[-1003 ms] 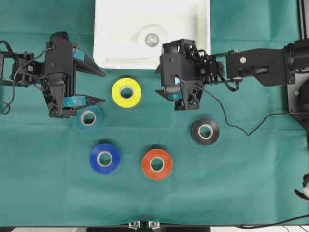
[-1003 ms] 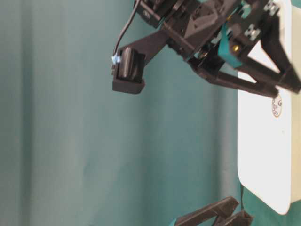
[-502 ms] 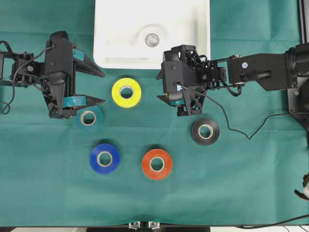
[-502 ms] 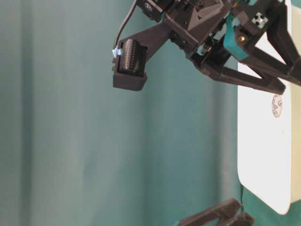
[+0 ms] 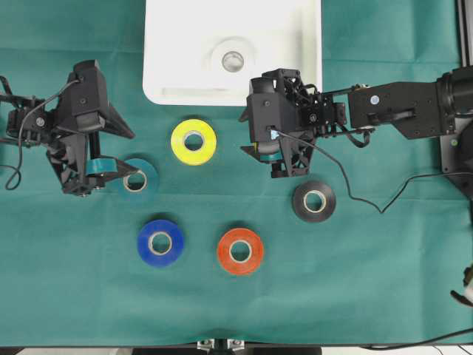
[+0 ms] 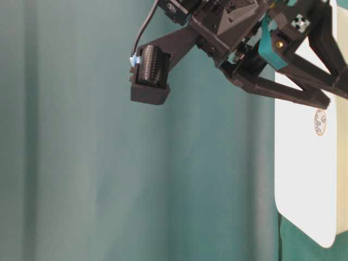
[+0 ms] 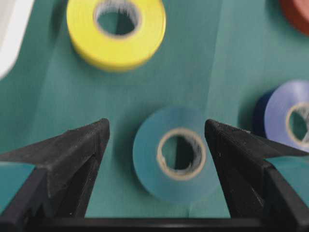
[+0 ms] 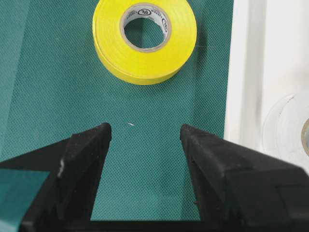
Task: Put the tape alternately from left to right into the white case.
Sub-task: 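Lower the left gripper into the teal tape roll's hole and grip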
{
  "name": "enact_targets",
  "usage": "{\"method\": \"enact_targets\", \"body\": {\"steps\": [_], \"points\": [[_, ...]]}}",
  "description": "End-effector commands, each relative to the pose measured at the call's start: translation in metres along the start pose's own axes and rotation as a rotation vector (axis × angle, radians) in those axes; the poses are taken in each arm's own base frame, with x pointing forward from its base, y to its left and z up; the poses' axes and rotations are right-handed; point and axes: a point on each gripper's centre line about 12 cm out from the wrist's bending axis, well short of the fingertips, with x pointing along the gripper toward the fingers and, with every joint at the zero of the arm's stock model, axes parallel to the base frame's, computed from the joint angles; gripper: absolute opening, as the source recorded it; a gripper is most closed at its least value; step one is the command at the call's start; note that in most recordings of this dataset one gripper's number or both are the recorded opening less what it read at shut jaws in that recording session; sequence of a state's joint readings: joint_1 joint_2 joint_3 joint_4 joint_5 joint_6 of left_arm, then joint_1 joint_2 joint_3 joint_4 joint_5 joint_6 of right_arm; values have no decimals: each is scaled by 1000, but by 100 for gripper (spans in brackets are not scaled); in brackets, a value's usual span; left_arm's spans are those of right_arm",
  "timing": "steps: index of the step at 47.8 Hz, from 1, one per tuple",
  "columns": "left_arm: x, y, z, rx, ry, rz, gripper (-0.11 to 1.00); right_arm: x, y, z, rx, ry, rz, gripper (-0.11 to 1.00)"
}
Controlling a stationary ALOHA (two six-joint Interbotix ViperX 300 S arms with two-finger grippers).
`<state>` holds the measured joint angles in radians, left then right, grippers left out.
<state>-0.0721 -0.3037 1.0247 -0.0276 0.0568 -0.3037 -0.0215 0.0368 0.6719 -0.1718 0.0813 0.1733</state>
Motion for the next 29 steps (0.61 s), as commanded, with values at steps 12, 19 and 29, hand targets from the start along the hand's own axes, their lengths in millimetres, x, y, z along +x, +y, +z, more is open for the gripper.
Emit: {"method": "enact_targets", "body": {"steps": [12,19,29], "points": [[-1,-3,-1,6,12,-6,87,-9,1,11,-3,-41,3,67],[3,-2,-5,5,31,0,87,-9,1,10,-2,-40,3,67],[23,1,-15,6,104,27,87,-9,1,10,-1,-40,2,67]]}}
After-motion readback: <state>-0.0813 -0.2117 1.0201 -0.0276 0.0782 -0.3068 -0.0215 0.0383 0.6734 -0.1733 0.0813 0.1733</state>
